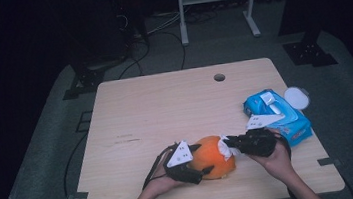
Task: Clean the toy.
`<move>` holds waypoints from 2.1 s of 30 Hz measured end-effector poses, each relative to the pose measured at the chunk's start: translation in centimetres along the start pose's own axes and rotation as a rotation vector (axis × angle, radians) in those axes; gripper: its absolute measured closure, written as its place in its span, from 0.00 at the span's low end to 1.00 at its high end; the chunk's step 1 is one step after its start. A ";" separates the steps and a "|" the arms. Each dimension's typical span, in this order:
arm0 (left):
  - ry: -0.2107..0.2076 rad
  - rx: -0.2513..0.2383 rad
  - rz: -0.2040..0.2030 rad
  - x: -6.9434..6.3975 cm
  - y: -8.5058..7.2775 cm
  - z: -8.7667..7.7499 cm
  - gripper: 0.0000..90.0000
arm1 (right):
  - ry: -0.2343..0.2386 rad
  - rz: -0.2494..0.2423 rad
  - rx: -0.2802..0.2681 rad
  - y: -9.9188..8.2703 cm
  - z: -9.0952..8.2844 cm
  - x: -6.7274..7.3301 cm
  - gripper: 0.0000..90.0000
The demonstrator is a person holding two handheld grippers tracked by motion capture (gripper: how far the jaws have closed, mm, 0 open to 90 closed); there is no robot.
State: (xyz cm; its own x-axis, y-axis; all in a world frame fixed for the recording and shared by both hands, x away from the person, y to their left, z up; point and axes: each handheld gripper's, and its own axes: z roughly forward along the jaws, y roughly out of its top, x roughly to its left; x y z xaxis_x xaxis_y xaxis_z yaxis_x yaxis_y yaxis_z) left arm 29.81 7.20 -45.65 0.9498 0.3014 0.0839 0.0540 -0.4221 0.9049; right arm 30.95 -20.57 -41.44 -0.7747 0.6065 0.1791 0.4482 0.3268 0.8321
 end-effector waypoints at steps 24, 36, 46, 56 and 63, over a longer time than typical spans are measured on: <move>-0.008 0.027 -0.128 2.2 -0.9 -1.7 0.20 | 0.061 0.041 0.066 -1.1 0.5 -0.5 0.90; -0.008 0.008 -0.122 1.2 0.4 -1.3 0.13 | 0.091 0.005 0.013 0.1 0.5 0.8 0.90; -0.007 0.047 -0.111 0.9 0.6 -1.2 0.27 | 0.092 -0.070 -0.001 1.1 0.7 3.0 0.90; 0.033 0.003 -0.175 0.9 0.3 -0.7 0.25 | 0.069 -0.028 -0.012 0.9 0.3 2.2 0.90; 0.014 -0.068 -0.146 0.6 1.6 -1.7 0.34 | 0.073 -0.066 -0.038 1.5 -0.3 2.8 0.90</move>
State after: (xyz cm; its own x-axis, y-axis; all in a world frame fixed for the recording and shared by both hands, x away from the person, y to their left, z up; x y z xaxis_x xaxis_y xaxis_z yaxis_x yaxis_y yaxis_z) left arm 29.92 8.14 -43.43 0.9289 0.3675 -0.0454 0.1701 -0.3144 0.9339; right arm 29.31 -18.60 -39.46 -0.8332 0.5293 0.1600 0.3789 0.3358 0.8624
